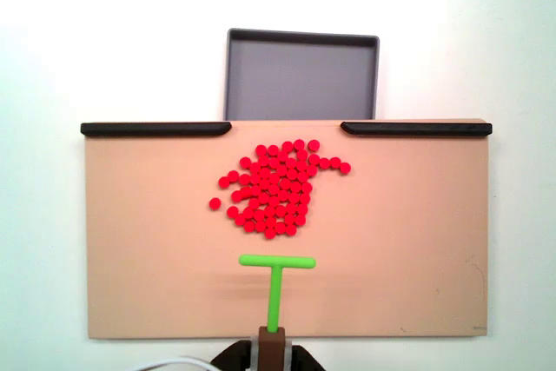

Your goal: Gather the right side granules

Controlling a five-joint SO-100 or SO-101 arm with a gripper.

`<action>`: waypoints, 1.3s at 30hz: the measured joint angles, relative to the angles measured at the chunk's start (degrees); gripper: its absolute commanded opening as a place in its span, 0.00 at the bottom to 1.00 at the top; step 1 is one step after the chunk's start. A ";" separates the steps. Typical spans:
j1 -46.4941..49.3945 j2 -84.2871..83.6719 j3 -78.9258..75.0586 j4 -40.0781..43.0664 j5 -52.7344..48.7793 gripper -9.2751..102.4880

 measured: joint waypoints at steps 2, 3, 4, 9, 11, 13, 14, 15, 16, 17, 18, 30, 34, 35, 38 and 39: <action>0.35 0.09 0.00 0.00 -0.18 0.08; 0.35 0.00 0.00 0.00 -0.18 0.08; 0.26 -0.09 0.00 0.00 -0.18 0.08; 0.26 -2.64 0.00 0.00 -0.26 0.08; 0.26 -2.72 0.00 0.00 -1.14 0.08; 0.26 -2.72 0.00 0.00 -2.02 0.08; 0.26 -2.72 0.00 0.00 -2.37 0.08; 0.35 -2.72 0.00 0.00 -2.72 0.08; 0.44 -2.72 0.00 0.00 -3.16 0.08; 0.53 -2.72 0.00 0.00 -3.69 0.08; 0.70 -2.72 0.00 0.00 -4.13 0.08; 0.70 -2.72 0.00 -0.18 -5.01 0.08; 0.70 -2.72 0.00 -0.35 -5.01 0.08; 0.70 -2.72 0.00 -0.35 -5.01 0.08; 0.44 -2.72 0.00 -0.35 -5.01 0.08; 0.35 -2.72 0.00 -0.35 -5.01 0.08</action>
